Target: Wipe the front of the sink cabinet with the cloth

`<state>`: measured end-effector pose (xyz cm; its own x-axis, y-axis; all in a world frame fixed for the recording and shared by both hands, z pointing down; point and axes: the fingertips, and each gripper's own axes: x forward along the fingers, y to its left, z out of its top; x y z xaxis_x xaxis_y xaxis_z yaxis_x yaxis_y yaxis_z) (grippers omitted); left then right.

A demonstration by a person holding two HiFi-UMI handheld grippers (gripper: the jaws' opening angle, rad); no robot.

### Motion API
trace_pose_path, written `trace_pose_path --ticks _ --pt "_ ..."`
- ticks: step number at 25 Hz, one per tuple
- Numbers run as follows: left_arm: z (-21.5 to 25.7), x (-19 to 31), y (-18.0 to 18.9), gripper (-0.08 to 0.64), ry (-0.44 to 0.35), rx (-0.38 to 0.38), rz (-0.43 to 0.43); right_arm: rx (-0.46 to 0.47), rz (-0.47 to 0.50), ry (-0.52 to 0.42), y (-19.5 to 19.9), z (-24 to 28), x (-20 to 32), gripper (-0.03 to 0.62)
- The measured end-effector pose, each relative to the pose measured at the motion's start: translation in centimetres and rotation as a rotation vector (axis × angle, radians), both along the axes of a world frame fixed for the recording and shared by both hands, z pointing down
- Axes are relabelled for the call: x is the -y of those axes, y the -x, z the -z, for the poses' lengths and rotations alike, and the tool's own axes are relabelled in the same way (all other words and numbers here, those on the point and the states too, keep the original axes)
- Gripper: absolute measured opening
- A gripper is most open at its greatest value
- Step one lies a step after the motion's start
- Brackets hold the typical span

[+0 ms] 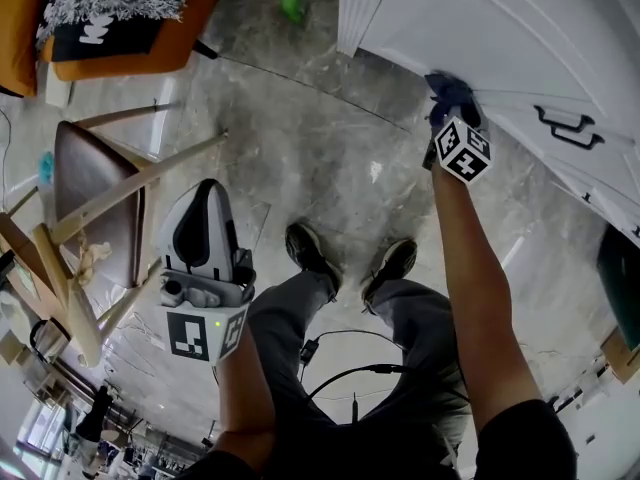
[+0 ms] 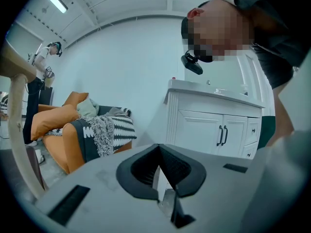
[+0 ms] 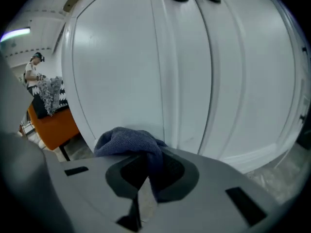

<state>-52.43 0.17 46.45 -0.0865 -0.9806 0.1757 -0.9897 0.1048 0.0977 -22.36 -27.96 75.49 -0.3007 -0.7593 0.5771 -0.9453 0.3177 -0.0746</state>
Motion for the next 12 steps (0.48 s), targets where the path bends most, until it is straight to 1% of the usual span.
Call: trace_pose_path --ticks 1,2,4,6,9,11,12 --pt "0.1 0.0 -0.1 0.003 -0.003 -0.005 -0.002 -0.014 0.016 -0.015 -0.2 0.9 0.0 0.028" --pt "0.3 0.1 -0.2 0.003 -0.006 -0.011 -0.003 -0.014 0.049 -0.042 0.6 2.5 -0.1 0.028" --pt "1.1 0.4 -0.5 0.003 -0.018 -0.023 -0.003 0.033 0.133 -0.114 4.0 7.3 -0.5 0.028" --pt "2.2 0.7 -0.9 0.003 -0.032 -0.027 -0.004 0.134 0.199 -0.18 8.3 13.2 -1.2 0.028" --pt "3.9 1.0 -1.6 0.003 -0.04 -0.04 -0.012 0.315 0.238 -0.245 13.9 22.1 -1.8 0.028" --pt "4.7 1.1 -2.3 0.003 -0.036 -0.051 -0.022 0.386 0.253 -0.297 15.6 27.2 -2.0 0.028" --pt "5.1 1.1 -2.6 0.003 -0.033 -0.053 -0.028 0.402 0.252 -0.317 15.5 29.1 -1.9 0.028"
